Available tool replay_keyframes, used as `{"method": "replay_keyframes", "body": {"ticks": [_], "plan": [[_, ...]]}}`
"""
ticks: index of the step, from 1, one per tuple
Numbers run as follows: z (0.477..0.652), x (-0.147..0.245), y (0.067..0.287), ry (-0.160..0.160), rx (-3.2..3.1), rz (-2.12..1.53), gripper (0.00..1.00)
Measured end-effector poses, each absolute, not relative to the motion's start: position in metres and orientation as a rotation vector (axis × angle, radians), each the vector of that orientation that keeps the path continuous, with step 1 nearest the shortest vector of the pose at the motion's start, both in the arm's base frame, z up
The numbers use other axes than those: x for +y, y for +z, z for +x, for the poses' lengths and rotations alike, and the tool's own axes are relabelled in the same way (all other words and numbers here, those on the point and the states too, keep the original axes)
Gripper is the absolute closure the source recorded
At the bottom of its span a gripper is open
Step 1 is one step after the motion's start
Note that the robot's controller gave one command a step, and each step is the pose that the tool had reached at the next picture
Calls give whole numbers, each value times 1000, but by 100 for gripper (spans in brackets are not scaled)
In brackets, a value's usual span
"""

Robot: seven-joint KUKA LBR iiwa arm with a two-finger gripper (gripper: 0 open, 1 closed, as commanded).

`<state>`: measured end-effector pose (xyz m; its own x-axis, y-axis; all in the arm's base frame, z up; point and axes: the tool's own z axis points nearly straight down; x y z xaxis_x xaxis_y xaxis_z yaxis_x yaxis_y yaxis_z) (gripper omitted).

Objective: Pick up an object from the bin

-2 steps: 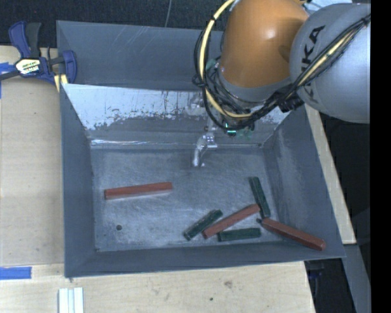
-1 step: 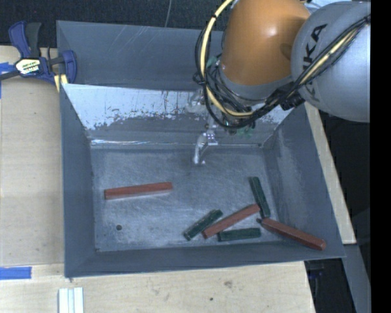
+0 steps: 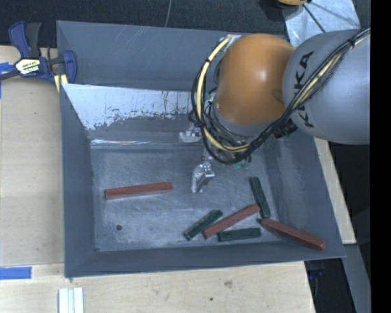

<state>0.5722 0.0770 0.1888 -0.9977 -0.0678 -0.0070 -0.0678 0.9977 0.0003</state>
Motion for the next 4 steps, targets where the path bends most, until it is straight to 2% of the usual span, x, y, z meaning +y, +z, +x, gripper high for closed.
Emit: {"method": "replay_keyframes", "body": {"ticks": [1, 2, 3, 4], "plan": [[551, 106, 122, 1, 3134, -87, 0], [599, 81, 78, 6, 3091, -367, 100], [598, 81, 78, 6, 3091, -366, 100], [596, 81, 117, 0, 3120, -382, 100]]}}
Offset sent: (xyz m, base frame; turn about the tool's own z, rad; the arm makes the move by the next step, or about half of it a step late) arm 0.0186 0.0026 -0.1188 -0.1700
